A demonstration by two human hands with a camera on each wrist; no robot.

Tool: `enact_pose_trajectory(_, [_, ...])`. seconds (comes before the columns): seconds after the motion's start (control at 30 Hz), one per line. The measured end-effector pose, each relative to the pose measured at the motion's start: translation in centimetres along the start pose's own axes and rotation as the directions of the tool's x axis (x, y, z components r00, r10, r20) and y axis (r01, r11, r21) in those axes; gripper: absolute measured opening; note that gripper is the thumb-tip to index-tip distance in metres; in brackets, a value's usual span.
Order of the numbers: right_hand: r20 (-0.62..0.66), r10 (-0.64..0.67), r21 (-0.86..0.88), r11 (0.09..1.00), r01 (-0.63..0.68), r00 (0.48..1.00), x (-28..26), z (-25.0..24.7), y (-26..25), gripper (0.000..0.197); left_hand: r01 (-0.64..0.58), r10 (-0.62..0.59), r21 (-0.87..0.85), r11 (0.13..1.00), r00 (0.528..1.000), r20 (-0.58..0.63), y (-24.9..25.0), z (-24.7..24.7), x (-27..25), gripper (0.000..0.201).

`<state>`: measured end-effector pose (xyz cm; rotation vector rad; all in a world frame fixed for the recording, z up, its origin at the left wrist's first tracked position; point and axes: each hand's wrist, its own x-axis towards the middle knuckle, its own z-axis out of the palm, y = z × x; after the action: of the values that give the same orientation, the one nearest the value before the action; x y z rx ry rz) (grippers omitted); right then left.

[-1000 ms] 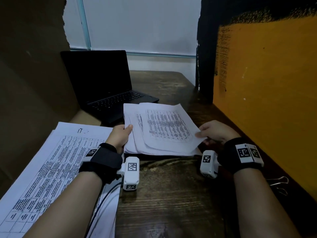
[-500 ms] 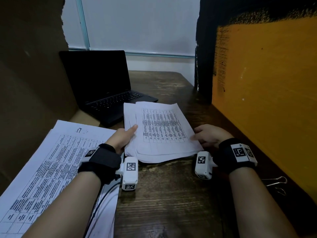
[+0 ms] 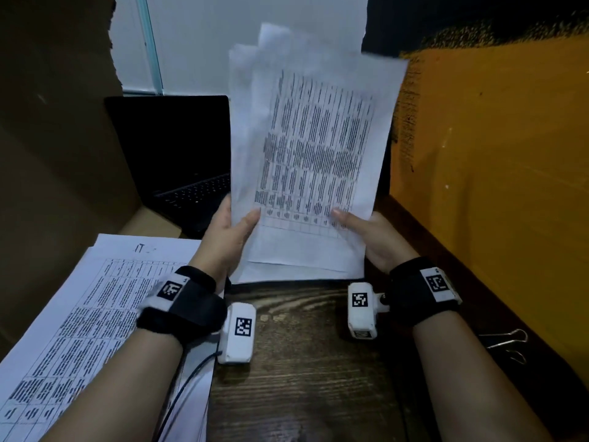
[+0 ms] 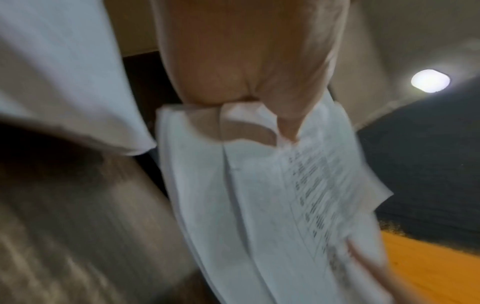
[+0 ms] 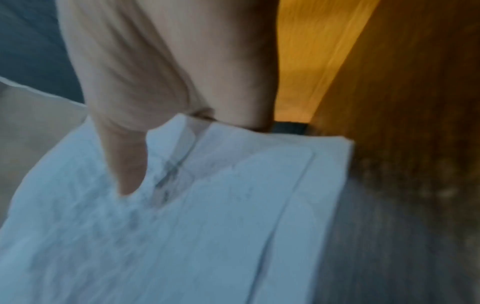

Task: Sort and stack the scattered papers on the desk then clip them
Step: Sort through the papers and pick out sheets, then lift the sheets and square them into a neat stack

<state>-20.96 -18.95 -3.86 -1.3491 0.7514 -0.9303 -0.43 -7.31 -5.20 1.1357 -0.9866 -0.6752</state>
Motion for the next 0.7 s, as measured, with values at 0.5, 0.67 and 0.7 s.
enact_pose_trajectory(0.5, [0.109, -0.282, 0.012, 0.959, 0.282, 0.953, -2.0, 1.5, -3.0, 0.055, -0.101, 0.101, -0.001, 0.995, 0.993, 0.057, 2.2, 0.3, -0.1, 0.039])
enact_pose_trajectory(0.67, [-0.01, -0.245, -0.049, 0.969, 0.244, 0.97, -1.7, 2.2, -2.0, 0.033, -0.082, 0.078, 0.1, 0.992, 0.996, 0.042, 1.7, 1.0, -0.5, 0.039])
enact_pose_trajectory(0.7, [-0.042, -0.281, -0.067, 0.958, 0.278, 0.959, -1.8, 2.4, -2.1, 0.027, -0.114, 0.114, 0.084, 0.99, 0.993, 0.0, 1.8, 1.2, -0.5, 0.037])
